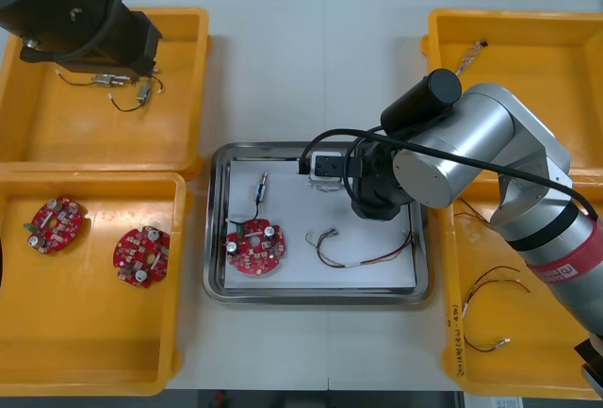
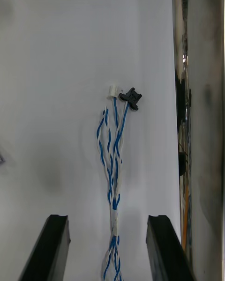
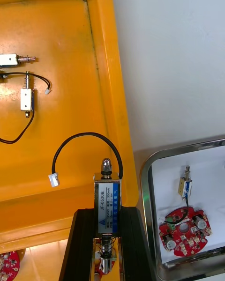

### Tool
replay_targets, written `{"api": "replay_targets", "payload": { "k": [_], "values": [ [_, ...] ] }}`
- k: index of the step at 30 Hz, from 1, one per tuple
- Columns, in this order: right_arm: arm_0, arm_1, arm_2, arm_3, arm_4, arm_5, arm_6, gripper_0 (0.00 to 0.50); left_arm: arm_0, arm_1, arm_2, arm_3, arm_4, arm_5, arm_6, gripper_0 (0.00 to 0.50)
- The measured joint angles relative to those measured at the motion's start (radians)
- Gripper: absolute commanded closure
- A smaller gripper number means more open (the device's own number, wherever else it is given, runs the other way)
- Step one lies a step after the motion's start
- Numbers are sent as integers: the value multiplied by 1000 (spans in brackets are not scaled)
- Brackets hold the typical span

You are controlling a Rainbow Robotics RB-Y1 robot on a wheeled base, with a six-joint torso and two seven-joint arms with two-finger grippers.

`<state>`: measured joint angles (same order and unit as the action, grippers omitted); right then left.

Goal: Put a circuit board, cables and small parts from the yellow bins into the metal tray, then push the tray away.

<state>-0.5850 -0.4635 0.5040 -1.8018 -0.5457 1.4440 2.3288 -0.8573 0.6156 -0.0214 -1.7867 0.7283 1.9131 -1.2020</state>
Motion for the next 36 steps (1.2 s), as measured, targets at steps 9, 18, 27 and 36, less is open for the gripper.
{"api": "replay_targets", "payload": {
  "k": [9, 18, 27, 36],
  "values": [
    [0, -4, 0, 0, -22, 2, -2, 0, 0, 0, 0, 0, 1, 0, 0, 500],
    [0, -4, -27, -76, -43, 142, -129, 0, 0, 0, 0, 0, 2, 0, 1, 500],
    [-3, -4, -125, -218, -75, 381, -258, 0, 0, 0, 0, 0, 4, 0, 1, 500],
    [-11, -7, -270, -284, -173, 471, -419, 0, 0, -17, 0, 0, 3, 0, 9, 500]
  ]
}}
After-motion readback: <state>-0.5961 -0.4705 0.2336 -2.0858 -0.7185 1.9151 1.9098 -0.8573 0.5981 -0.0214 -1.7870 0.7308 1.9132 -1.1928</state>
